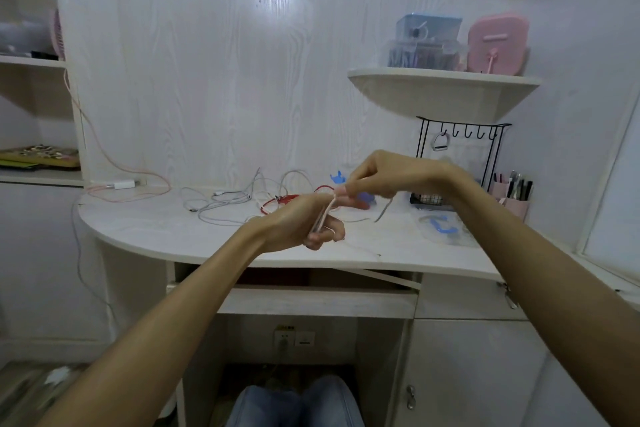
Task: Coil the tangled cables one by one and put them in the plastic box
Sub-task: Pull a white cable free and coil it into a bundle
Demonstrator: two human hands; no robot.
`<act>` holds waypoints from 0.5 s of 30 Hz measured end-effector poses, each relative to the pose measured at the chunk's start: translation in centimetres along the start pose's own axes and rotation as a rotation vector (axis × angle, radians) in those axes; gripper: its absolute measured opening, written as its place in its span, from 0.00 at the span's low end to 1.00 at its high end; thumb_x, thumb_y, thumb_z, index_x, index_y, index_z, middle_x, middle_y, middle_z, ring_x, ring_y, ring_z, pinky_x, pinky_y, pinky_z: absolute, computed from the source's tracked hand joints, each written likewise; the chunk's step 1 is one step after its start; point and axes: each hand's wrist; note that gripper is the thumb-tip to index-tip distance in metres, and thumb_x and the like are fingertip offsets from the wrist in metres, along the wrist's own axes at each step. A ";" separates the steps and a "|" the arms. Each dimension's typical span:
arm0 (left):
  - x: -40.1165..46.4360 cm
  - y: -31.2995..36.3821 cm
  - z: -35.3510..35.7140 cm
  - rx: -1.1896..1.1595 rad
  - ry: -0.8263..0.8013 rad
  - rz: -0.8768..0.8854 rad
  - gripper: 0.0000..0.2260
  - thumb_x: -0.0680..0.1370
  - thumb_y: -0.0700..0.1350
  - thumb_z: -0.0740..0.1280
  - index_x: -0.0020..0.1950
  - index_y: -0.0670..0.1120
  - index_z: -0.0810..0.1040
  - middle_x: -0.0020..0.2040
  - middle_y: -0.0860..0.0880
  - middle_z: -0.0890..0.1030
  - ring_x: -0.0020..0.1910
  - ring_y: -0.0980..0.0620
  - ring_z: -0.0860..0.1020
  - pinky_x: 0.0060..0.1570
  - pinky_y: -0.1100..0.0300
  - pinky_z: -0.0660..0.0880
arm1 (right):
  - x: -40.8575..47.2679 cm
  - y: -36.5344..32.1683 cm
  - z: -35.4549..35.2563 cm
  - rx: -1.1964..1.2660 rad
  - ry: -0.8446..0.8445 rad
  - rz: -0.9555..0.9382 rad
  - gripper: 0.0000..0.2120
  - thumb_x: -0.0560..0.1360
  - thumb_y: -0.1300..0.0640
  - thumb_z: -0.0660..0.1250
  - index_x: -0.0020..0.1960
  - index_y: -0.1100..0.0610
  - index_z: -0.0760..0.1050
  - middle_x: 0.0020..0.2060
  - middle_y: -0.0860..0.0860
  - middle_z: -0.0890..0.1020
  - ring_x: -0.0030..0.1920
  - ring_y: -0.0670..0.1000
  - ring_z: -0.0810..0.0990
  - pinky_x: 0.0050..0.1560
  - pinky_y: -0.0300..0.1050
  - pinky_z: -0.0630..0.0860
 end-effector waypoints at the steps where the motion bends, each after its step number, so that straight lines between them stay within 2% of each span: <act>1: 0.0 0.4 0.2 -0.032 -0.066 0.009 0.22 0.79 0.57 0.53 0.62 0.47 0.76 0.29 0.48 0.74 0.20 0.57 0.61 0.24 0.66 0.63 | 0.1 0.3 -0.4 0.030 -0.001 0.006 0.17 0.74 0.42 0.66 0.37 0.54 0.82 0.27 0.52 0.66 0.27 0.46 0.60 0.27 0.35 0.61; 3: -0.3 1.1 0.6 -0.123 -0.168 0.018 0.26 0.79 0.61 0.50 0.57 0.44 0.78 0.26 0.51 0.68 0.20 0.58 0.59 0.23 0.66 0.63 | 0.2 1.1 -0.9 0.126 -0.010 0.011 0.16 0.74 0.44 0.66 0.36 0.54 0.80 0.26 0.49 0.64 0.27 0.46 0.57 0.27 0.35 0.59; 5: -0.6 1.7 0.8 -0.206 -0.233 0.013 0.25 0.80 0.61 0.50 0.55 0.43 0.75 0.26 0.52 0.66 0.20 0.59 0.59 0.21 0.67 0.63 | 0.3 2.0 -0.9 0.240 -0.003 0.026 0.16 0.73 0.44 0.66 0.34 0.54 0.77 0.26 0.48 0.62 0.27 0.46 0.56 0.29 0.37 0.57; 8: -1.0 2.3 1.3 -0.213 -0.302 0.033 0.14 0.81 0.53 0.56 0.55 0.44 0.74 0.27 0.54 0.67 0.20 0.61 0.60 0.20 0.69 0.64 | 0.6 2.9 0.0 0.397 0.001 0.004 0.17 0.71 0.41 0.64 0.29 0.50 0.72 0.26 0.46 0.61 0.28 0.45 0.57 0.34 0.41 0.56; 10: -1.3 2.7 1.6 -0.188 -0.339 0.075 0.11 0.81 0.44 0.56 0.55 0.46 0.77 0.29 0.54 0.69 0.20 0.61 0.63 0.20 0.70 0.64 | 1.1 3.2 1.1 0.509 0.026 -0.005 0.19 0.71 0.39 0.62 0.29 0.51 0.70 0.26 0.48 0.62 0.30 0.50 0.57 0.37 0.42 0.59; 12: -1.2 3.2 1.7 -0.188 -0.314 0.151 0.14 0.81 0.41 0.55 0.54 0.48 0.81 0.33 0.53 0.74 0.23 0.61 0.68 0.21 0.71 0.66 | 1.8 3.4 2.3 0.628 0.099 0.006 0.21 0.73 0.39 0.62 0.32 0.54 0.68 0.27 0.51 0.61 0.31 0.55 0.57 0.40 0.42 0.61; 14: -1.1 4.0 1.7 -0.239 -0.187 0.244 0.15 0.80 0.42 0.56 0.58 0.50 0.81 0.41 0.54 0.81 0.31 0.61 0.76 0.26 0.70 0.71 | 2.7 3.0 3.8 0.699 0.236 0.045 0.14 0.79 0.47 0.59 0.41 0.56 0.67 0.29 0.50 0.60 0.30 0.51 0.56 0.35 0.42 0.54; 15: -0.9 4.4 1.7 -0.306 -0.119 0.282 0.15 0.80 0.42 0.56 0.62 0.49 0.78 0.47 0.54 0.83 0.37 0.60 0.80 0.30 0.69 0.75 | 3.1 2.7 4.6 0.673 0.320 0.082 0.11 0.81 0.53 0.56 0.43 0.56 0.66 0.29 0.50 0.61 0.29 0.48 0.56 0.33 0.42 0.52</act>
Point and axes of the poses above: each hand's wrist, its own x-axis towards the middle knuckle, its own z-axis out of the palm, y = z × x
